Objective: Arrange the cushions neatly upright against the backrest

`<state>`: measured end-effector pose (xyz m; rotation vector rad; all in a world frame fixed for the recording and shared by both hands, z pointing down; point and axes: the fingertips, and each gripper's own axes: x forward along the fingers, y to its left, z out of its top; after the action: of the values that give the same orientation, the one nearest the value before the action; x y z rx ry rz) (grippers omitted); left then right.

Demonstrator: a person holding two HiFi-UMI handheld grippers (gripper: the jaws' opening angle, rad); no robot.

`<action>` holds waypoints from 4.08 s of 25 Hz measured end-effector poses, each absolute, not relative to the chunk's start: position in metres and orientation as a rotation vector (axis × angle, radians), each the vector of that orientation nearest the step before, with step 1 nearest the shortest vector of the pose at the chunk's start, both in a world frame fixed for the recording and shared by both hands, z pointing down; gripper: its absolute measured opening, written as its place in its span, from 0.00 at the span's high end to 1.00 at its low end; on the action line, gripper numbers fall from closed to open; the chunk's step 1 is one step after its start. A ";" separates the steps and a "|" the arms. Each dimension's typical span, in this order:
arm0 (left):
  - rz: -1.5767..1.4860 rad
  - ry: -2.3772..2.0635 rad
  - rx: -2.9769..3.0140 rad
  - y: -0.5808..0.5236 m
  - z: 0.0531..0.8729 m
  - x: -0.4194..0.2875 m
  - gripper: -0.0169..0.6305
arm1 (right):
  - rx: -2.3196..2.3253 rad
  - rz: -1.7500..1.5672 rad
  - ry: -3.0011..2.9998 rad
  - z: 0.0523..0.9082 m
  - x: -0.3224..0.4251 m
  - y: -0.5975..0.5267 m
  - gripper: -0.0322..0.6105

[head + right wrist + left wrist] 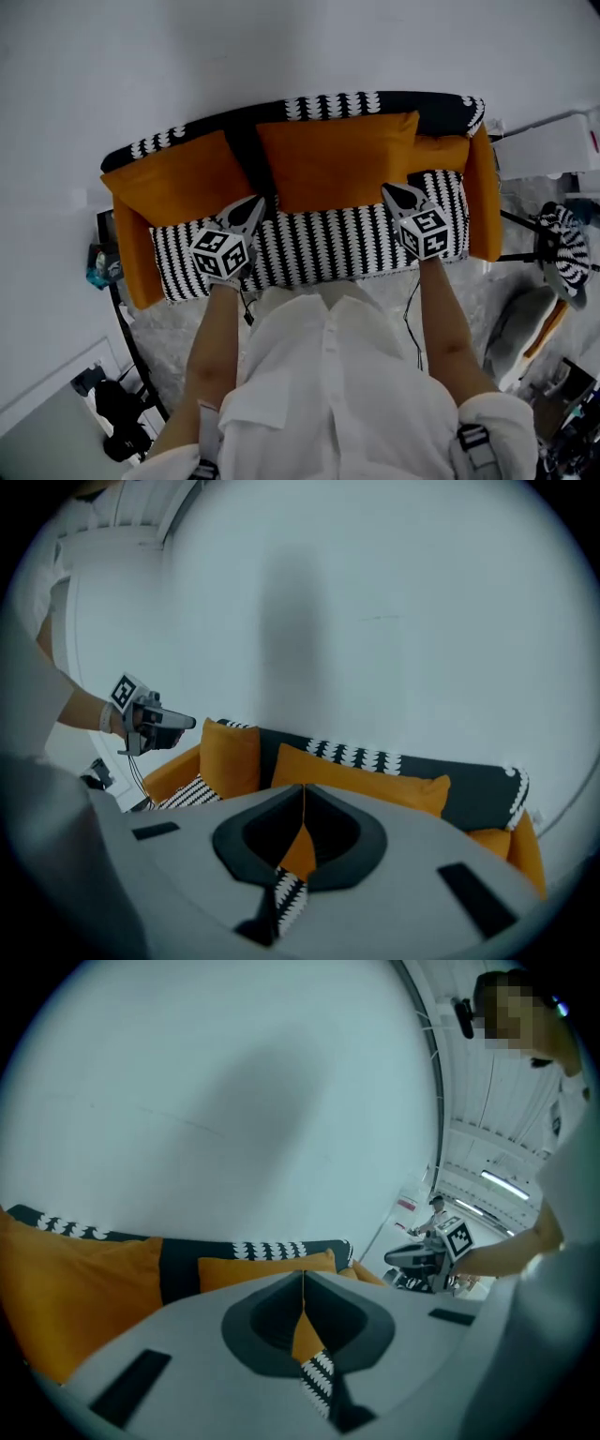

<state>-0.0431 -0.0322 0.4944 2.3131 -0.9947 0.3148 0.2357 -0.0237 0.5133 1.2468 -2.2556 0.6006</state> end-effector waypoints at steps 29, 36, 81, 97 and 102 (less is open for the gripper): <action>1.503 -0.534 2.450 -0.182 0.668 0.080 0.56 | 0.436 0.191 -1.871 0.674 0.312 -0.176 0.57; 1.814 -0.335 2.431 -0.200 0.709 0.086 0.53 | 0.259 0.070 -1.712 0.712 0.324 -0.189 0.51; 1.856 -0.482 2.274 -0.180 0.663 0.004 0.78 | 0.300 0.055 -1.687 0.681 0.243 -0.172 0.82; 1.146 -0.818 2.344 -0.184 0.572 0.021 0.64 | 0.832 0.436 -1.999 0.585 0.252 -0.177 0.74; 0.786 -1.038 2.385 -0.176 0.509 0.005 0.80 | 1.046 0.604 -2.247 0.524 0.249 -0.159 0.79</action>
<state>0.0051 -0.1758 0.5086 2.3853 -1.0375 0.7860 0.2488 -0.1590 0.5243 1.0462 -2.2470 0.6044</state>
